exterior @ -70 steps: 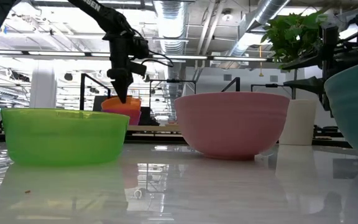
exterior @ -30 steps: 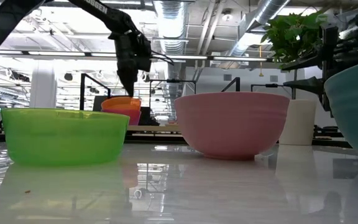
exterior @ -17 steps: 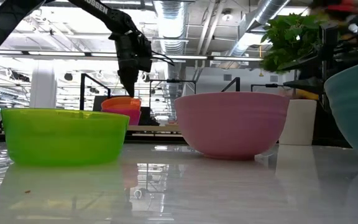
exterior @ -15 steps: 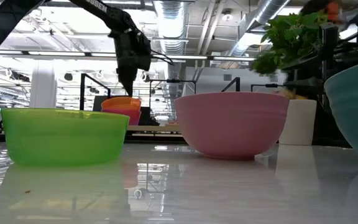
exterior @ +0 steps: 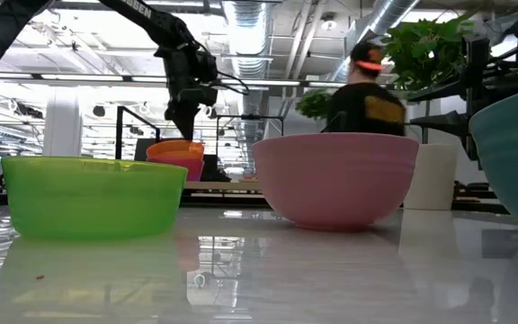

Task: Place and stack bowls onto a shelf
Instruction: Stack the orange transparent bowl on top of the purple transparent bowl on the shelf

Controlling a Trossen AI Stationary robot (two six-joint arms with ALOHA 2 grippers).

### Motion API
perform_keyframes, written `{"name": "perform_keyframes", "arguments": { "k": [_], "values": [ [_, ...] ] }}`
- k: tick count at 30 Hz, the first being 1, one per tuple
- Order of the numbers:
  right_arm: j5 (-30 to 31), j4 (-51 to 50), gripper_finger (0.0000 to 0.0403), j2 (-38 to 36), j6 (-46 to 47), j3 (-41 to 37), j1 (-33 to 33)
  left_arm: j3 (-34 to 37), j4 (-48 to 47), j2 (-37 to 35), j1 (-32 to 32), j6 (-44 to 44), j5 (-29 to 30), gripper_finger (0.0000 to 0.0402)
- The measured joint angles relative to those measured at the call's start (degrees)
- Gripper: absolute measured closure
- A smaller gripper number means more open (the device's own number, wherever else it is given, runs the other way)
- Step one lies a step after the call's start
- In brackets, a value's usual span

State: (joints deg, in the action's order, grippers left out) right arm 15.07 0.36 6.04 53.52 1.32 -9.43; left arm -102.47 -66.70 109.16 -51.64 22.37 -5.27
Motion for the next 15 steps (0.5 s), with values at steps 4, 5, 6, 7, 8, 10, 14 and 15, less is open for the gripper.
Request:
{"name": "perform_keyframes", "arguments": {
  "k": [4, 5, 6, 7, 8, 10, 14, 15],
  "values": [
    [0.01, 0.00, 0.0200, 0.00, -0.02, 0.02, -0.02, 0.32, 0.17, 0.00, 0.00, -0.18, -0.11, 0.0401],
    [0.00, 0.00, 0.0200, 0.00, -0.02, 0.00, -0.02, 0.32, 0.31, 0.00, 0.00, -0.21, -0.13, 0.0401],
    [0.00, 0.00, 0.0200, 0.00, -0.02, 0.00, -0.02, 0.32, 0.33, 0.00, 0.00, -0.25, -0.23, 0.0401],
    [0.01, 0.00, 0.0200, 0.00, -0.03, 0.01, -0.02, 0.32, 0.33, 0.00, 0.02, -0.52, -0.19, 0.0401],
    [0.00, 0.00, 0.0200, 0.00, -0.02, 0.01, -0.02, 0.30, 0.28, 0.00, 0.11, -1.17, -0.22, 0.0401],
    [0.01, 0.00, 0.0200, 0.00, -0.04, 0.02, -0.02, -0.26, -0.21, -0.23, 0.17, -3.05, -0.76, 0.0401],
    [0.00, 0.00, 0.0200, 0.00, -0.07, 0.00, -0.02, -1.08, -0.79, -1.55, 0.68, -6.07, -0.40, 0.0401],
    [0.00, 0.00, 0.0200, 0.00, -0.09, 0.02, -0.04, -1.10, -1.45, -1.57, 0.81, -6.76, 0.06, 0.0401]
  ]
}}
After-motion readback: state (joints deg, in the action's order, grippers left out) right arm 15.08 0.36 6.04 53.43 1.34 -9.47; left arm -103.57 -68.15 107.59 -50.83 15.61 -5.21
